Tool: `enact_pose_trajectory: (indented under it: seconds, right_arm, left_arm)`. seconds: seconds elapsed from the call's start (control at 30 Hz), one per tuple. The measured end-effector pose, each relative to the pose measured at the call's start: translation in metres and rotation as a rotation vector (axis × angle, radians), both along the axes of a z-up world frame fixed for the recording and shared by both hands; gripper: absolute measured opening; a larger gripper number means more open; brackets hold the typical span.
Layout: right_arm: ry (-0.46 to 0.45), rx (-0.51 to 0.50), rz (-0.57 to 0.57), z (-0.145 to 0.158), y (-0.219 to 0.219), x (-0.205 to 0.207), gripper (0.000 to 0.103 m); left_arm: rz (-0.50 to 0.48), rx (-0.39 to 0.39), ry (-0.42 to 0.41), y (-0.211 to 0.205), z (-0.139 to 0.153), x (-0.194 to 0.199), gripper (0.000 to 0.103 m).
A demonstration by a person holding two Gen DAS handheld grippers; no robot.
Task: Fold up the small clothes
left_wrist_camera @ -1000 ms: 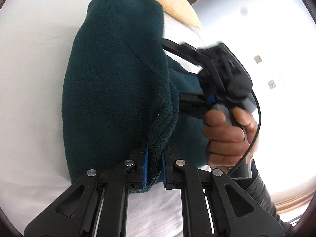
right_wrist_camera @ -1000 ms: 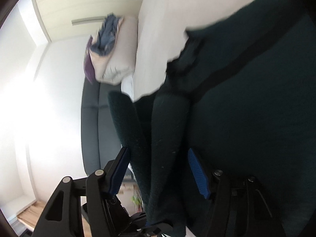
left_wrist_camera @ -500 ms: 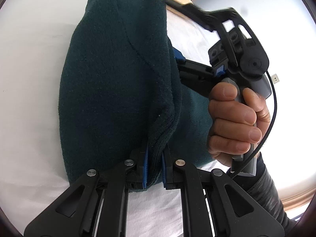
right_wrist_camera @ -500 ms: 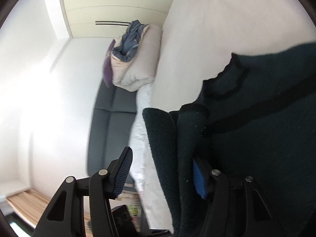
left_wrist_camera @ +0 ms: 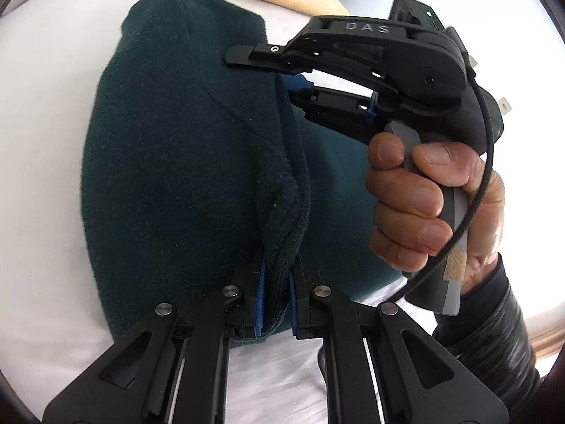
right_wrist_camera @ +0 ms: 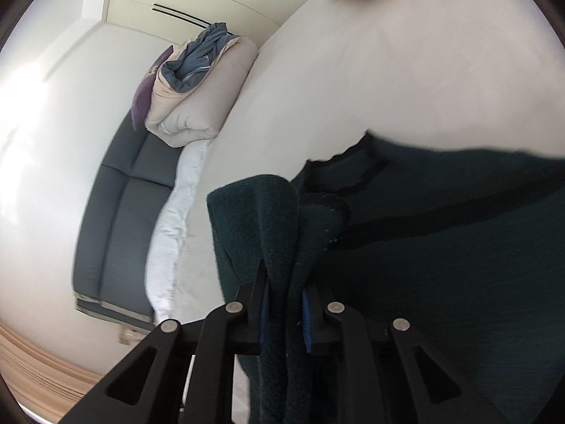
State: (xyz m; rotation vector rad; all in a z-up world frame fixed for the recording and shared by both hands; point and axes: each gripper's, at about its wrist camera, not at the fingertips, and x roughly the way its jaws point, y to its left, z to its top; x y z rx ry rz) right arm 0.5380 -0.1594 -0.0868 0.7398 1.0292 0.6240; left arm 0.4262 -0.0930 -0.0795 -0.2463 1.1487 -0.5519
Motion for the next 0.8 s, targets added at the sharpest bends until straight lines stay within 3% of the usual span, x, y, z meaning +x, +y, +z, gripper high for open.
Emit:
enact_pose_trajectory:
  seconds: [0.5, 0.67, 0.8]
  right_arm:
    - [0.006, -0.127, -0.112, 0.005, -0.128, -0.025, 0.015]
    - [0.038, -0.143, -0.112, -0.006, -0.150, -0.026, 0.015]
    - [0.051, -0.159, -0.108, -0.009, -0.158, -0.025, 0.015]
  left_arm:
    - [-0.160, -0.025, -0.004, -0.130, 0.029, -0.009, 0.009]
    - [-0.169, -0.027, 0.022, -0.146, 0.017, -0.001, 0.009]
    - [-0.168, -0.022, 0.028, -0.143, 0.024, 0.009, 0.009]
